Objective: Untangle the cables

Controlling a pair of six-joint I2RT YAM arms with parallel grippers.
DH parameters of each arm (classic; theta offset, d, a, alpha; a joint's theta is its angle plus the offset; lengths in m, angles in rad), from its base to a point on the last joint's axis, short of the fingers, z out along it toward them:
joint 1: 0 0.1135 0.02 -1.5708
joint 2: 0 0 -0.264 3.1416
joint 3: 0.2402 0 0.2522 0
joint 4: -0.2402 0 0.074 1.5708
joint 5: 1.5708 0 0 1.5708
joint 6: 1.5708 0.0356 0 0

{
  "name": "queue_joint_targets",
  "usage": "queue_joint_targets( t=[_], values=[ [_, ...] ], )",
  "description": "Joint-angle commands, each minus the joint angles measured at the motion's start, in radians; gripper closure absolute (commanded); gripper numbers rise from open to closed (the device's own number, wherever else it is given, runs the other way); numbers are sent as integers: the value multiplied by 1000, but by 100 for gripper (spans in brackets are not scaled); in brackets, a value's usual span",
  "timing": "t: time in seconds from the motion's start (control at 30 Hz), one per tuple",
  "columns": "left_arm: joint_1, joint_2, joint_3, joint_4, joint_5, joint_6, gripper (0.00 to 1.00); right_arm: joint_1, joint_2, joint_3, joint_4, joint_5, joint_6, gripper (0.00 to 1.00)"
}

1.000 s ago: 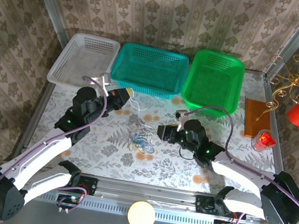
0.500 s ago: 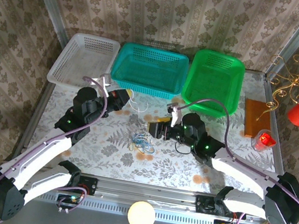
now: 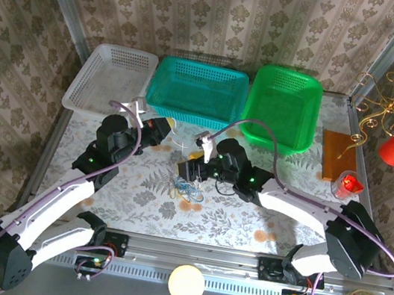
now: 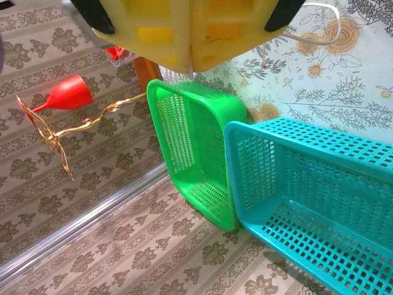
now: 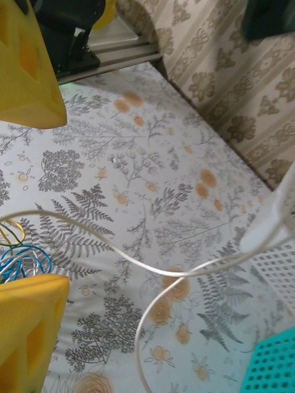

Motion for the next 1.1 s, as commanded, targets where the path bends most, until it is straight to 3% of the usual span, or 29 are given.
queue_joint_targets(
  t=[0.0,0.1,0.17,0.33,0.67,0.73,0.97,1.07],
  values=[
    [7,-3,14,16,18,11,100,12,43,21,-24,-7,-39,35],
    [7,-3,18,17,22,8,100,12,70,5,-5,2,-31,39],
    [7,-3,20,17,23,7,100,13,75,-5,6,7,-25,49],
    [8,1,12,15,22,9,100,8,30,-8,-14,37,-12,100],
    [18,16,-67,32,-2,53,100,-88,-182,133,-188,0,16,100],
    [19,23,-85,43,2,70,92,-119,-193,177,-205,-38,38,100],
    [31,23,-176,140,58,150,47,-166,-133,372,-305,-140,55,100],
    [33,2,-210,152,74,216,35,-171,-106,431,-352,-161,44,100]
  ],
)
